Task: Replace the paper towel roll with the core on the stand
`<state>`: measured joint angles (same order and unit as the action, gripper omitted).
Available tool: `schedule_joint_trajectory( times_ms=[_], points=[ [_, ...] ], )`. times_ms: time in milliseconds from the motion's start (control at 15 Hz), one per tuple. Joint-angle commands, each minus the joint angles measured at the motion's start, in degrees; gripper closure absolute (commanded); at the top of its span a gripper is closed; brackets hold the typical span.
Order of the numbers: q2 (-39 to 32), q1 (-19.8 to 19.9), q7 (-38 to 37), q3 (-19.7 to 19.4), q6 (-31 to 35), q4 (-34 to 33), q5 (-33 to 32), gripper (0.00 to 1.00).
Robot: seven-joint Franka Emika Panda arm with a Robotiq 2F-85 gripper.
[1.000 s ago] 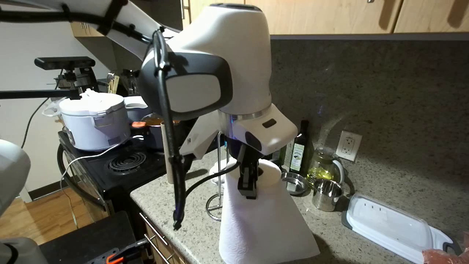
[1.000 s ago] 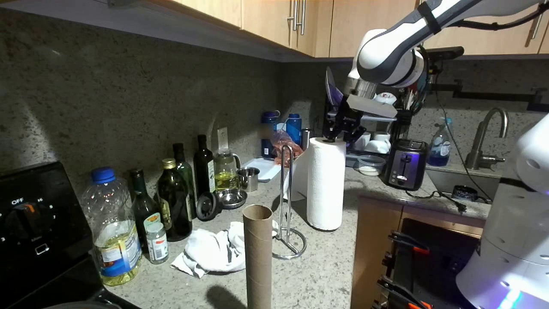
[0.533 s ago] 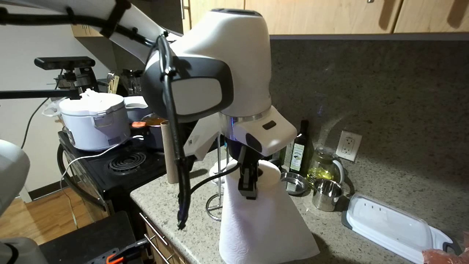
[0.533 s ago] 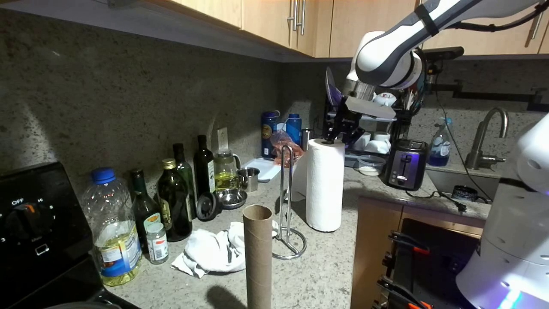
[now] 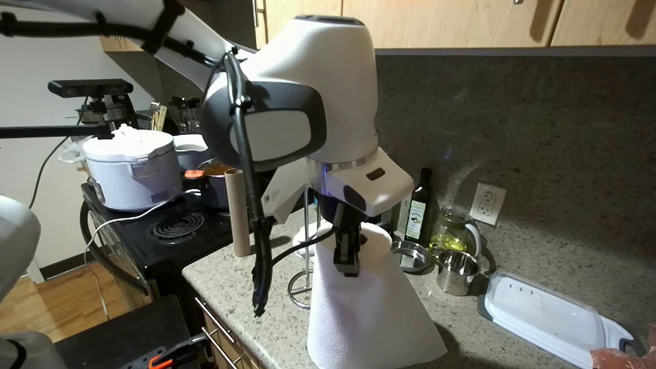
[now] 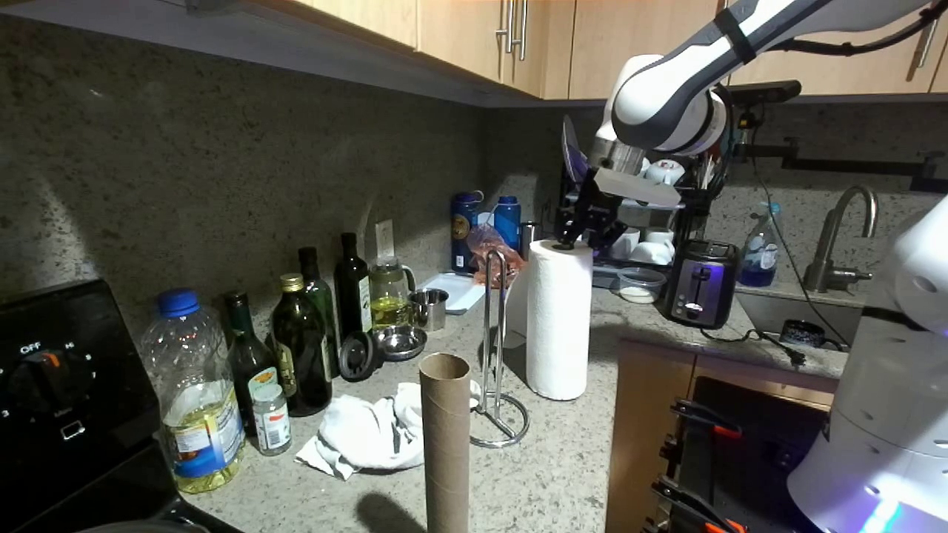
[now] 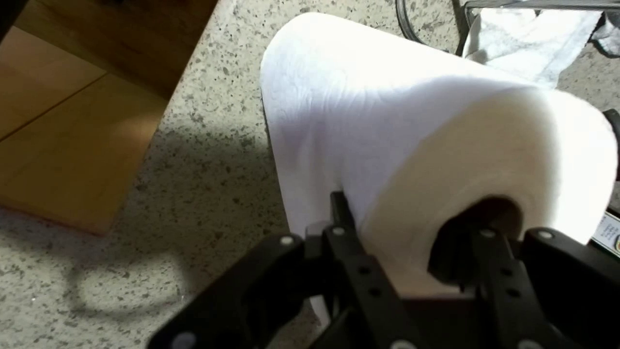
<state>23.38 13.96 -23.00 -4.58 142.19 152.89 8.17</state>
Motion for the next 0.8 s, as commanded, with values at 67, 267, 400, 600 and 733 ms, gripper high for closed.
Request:
schedule_joint_trajectory(
  times_ms=[67,267,400,600,733],
  points=[
    [-0.5,-1.0,0.1,0.0,1.8,0.3,1.1,0.9],
    [0.1,-1.1,0.0,0.4,1.9,0.6,0.5,0.43],
    [0.4,-1.1,-0.1,0.3,1.6,0.5,0.5,0.35],
    [1.0,-1.0,-0.4,0.6,1.3,0.5,0.1,0.13],
    [1.6,-1.0,-0.6,0.9,1.1,0.6,-0.2,0.01]
  ],
)
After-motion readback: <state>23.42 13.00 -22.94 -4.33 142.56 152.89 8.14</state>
